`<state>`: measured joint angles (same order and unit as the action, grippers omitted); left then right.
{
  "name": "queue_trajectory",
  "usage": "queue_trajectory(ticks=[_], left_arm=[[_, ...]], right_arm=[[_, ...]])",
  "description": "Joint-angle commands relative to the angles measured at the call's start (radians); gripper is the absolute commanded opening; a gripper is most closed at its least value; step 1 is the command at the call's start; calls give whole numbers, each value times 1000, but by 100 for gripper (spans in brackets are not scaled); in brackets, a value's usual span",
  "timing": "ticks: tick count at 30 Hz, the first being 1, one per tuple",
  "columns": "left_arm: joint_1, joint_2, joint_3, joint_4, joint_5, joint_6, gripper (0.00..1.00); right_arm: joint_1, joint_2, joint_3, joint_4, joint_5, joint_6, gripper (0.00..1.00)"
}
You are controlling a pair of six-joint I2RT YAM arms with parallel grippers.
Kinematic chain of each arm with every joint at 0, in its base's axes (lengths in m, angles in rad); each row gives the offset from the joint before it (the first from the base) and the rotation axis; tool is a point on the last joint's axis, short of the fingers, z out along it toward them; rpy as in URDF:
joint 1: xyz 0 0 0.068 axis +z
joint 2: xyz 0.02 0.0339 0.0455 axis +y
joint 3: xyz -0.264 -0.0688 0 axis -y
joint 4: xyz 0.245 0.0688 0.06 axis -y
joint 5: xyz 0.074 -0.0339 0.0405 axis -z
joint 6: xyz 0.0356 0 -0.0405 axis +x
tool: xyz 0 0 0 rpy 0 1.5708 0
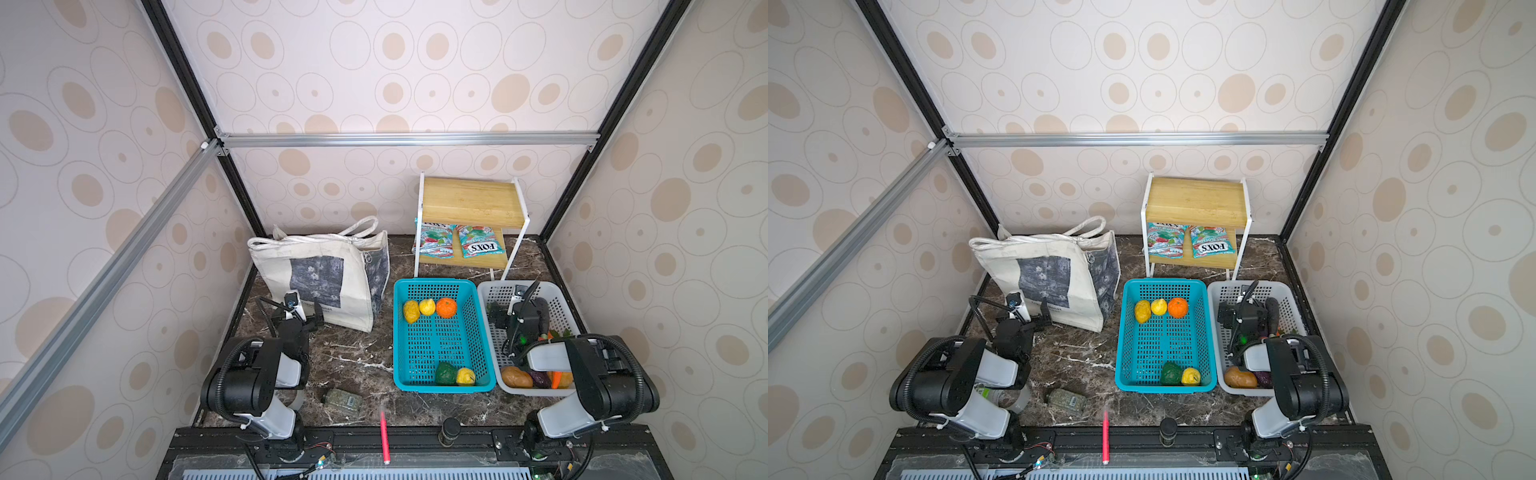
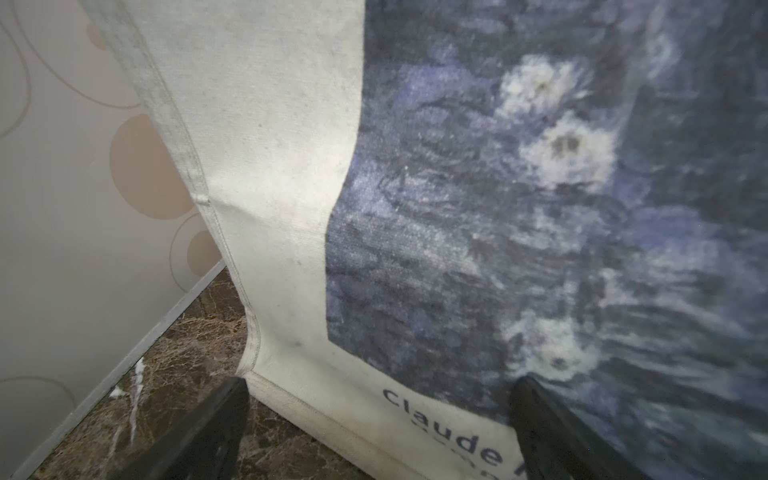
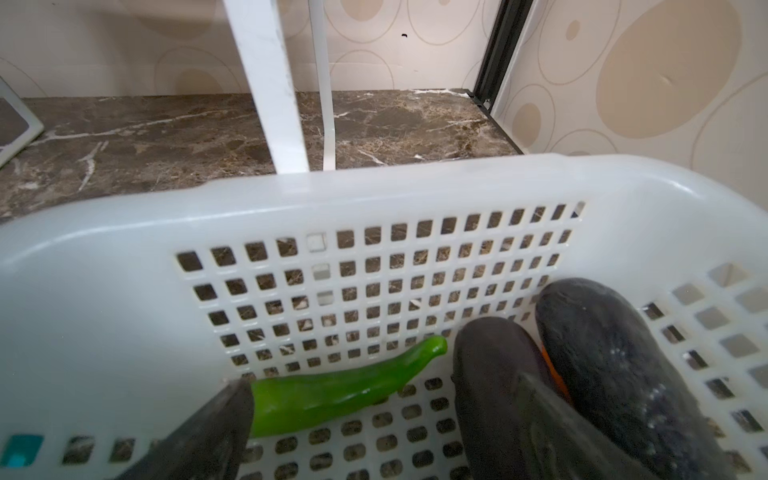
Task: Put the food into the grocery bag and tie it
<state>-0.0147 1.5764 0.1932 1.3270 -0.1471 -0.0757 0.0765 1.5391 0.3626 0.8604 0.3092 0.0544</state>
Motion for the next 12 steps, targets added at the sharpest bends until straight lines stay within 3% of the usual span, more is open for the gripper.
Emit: queue_trajectory(ticks=[1, 12], left_arm=[[-2, 3, 16, 59, 14, 32, 99], [-7, 3, 40, 10, 82, 61, 99]], right_arm=[[-6, -10, 32, -26, -14, -10, 100], [-5, -5, 32, -17, -20, -16, 100]])
